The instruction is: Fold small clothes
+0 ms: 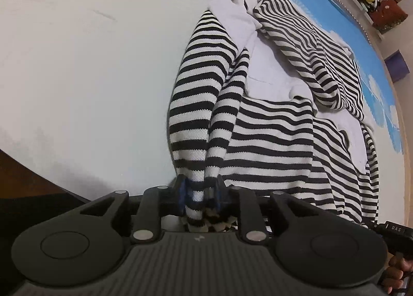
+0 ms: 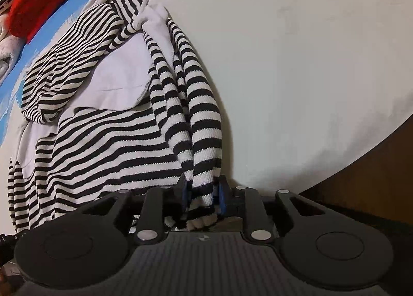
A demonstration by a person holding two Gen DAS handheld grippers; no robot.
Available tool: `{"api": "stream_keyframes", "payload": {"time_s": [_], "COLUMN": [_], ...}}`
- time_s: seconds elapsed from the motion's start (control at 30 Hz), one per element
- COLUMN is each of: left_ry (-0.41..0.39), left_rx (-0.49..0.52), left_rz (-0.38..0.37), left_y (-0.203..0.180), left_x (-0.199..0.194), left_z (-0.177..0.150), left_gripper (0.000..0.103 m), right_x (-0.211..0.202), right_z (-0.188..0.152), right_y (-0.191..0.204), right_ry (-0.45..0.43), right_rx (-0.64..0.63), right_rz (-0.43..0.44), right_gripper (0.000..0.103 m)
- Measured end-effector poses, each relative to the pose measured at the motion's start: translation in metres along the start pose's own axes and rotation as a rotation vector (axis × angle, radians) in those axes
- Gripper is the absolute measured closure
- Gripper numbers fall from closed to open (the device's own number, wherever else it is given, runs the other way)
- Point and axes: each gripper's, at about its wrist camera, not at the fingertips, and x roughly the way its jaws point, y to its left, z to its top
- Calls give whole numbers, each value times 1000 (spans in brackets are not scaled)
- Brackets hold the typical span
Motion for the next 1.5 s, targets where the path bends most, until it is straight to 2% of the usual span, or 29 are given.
{"api": "stream_keyframes", "payload": {"time_s": [0.37,0.5,0.6,0.7,0.83,0.9,1.03,1.17,1.3,1.4,1.5], "left_ry": [-42,-57,-105,-177,-273,-296,-272,-222,-151,-115,-89], "left_rx": [71,99,183,252,278,306,346,364,296,240,195], "left_rz": [26,20,30,-10,-91,-123,-173,-228,-256,-246,-217], "left_y": [-6,-9,-19,-30,-37,-40,-36,-23,-15,-17,-24], "left_x": [-2,-4,-17,-48,-100,-126,-172,-198,-185,-147,-95], "left_z": [-6,-6,-7,3,16,15,-2,-16,-2,37,90], "left_gripper": [83,95,97,97,97,97,97,97,97,97,97], "right_x": [-4,-5,-16,-39,-91,-120,-169,-204,-207,-183,-142], "right_z": [-2,-2,-1,6,20,17,-1,-18,-13,13,55], "right_y": [7,9,13,18,17,18,10,-6,-7,3,24], "right_ry": [-36,-49,-97,-185,-308,-355,-415,-396,-355,-314,-278], "right_rx": [-54,-65,-98,-144,-155,-182,-256,-302,-299,-272,-249], "right_rz": [-2,6,37,85,206,251,333,397,419,404,370], "right_gripper": [83,89,94,96,96,96,97,97,97,97,97]}}
